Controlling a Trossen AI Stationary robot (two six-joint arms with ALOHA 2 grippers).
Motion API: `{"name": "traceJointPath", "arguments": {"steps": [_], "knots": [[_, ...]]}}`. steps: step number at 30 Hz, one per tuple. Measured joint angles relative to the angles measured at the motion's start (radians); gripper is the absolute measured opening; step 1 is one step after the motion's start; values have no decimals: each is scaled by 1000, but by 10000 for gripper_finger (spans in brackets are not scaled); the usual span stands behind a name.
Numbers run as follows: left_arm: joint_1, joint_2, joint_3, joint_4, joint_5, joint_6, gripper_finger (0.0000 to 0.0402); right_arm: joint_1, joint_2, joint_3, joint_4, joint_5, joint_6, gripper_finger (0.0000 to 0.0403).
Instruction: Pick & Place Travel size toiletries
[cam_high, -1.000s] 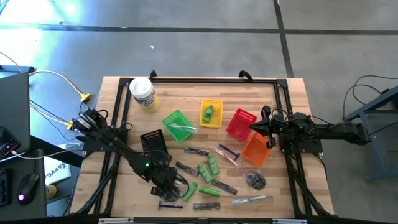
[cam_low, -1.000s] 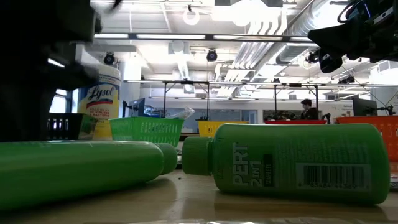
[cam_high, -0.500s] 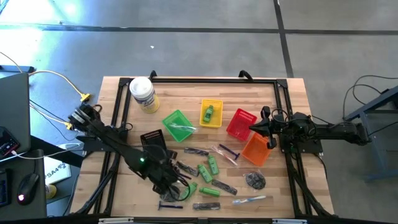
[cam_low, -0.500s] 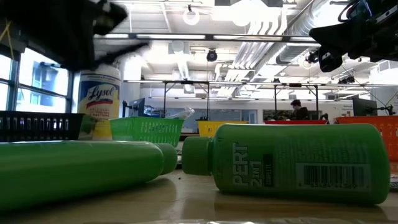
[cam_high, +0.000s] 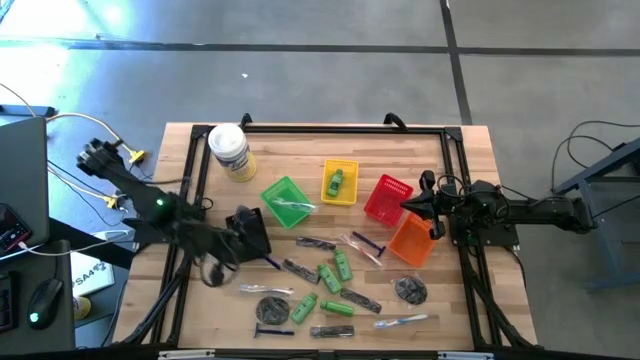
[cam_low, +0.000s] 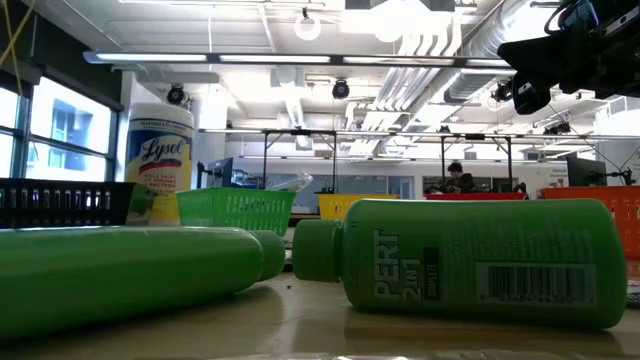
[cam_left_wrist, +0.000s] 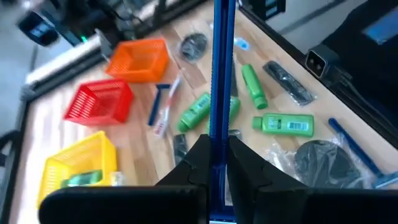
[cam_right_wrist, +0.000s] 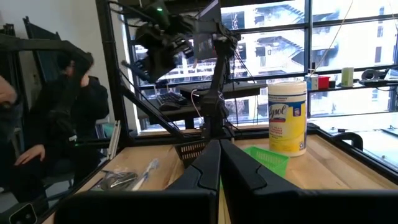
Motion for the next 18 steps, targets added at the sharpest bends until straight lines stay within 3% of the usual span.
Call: {"name": "traceJointPath", "arguments": {"steps": [9, 18], "knots": [[0, -460, -402, 274, -34, 69, 20, 0, 0, 0, 0, 1, -1, 3], [0, -891, -665, 347, -27, 133, 20, 0, 0, 0, 0, 1, -7, 3]]}}
